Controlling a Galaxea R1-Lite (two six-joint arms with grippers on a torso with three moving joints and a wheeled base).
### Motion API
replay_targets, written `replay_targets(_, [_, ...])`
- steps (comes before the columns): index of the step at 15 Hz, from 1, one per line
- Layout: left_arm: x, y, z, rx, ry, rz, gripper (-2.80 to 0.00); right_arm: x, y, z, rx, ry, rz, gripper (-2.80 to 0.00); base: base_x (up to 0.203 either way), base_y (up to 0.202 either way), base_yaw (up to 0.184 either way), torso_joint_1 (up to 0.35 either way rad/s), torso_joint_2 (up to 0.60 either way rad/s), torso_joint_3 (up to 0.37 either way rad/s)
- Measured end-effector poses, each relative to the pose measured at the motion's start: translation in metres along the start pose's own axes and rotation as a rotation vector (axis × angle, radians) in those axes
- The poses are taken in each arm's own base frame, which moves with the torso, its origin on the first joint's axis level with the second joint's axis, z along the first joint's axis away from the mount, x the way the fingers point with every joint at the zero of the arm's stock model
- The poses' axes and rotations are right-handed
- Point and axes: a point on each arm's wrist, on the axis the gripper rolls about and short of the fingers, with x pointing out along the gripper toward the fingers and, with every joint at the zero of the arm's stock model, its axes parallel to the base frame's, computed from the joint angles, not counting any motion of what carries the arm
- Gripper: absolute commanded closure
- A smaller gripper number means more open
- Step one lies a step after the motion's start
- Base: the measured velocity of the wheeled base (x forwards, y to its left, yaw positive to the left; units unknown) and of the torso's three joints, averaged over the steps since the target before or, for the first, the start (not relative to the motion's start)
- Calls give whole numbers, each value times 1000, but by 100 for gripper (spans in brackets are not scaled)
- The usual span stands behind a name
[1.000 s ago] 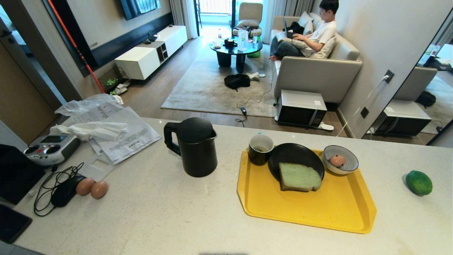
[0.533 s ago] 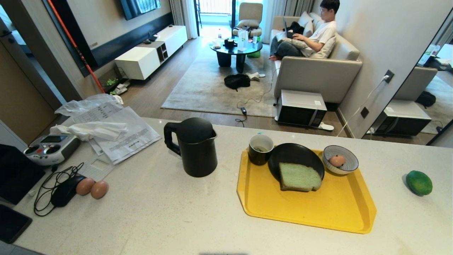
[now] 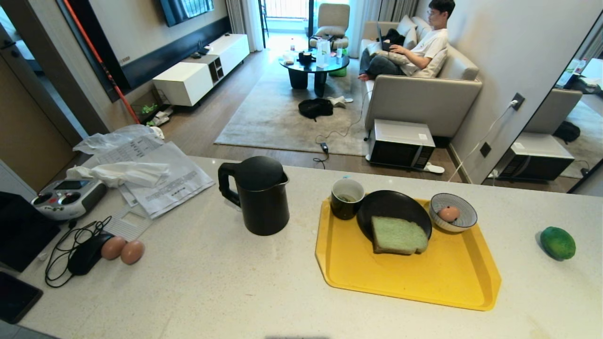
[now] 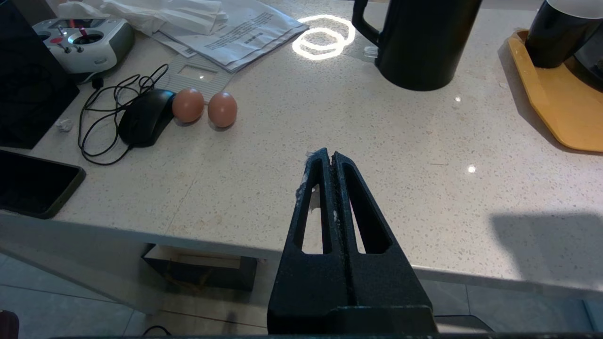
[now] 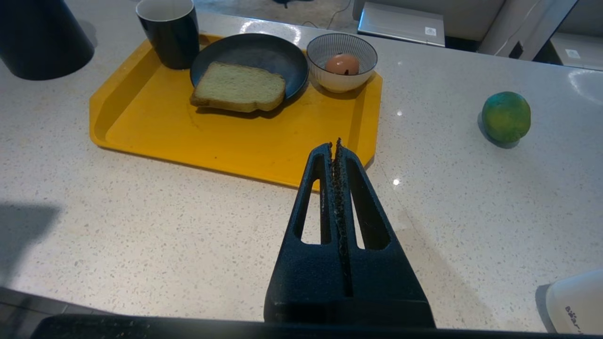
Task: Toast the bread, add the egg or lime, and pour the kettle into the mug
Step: Pick up the kettle
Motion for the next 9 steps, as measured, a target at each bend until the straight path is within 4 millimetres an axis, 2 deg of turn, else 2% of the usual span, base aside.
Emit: replay_targets(9, [0, 0, 0, -3, -1, 0, 0, 0, 0, 0, 0, 1, 0, 0, 0, 0, 0, 0, 0, 0])
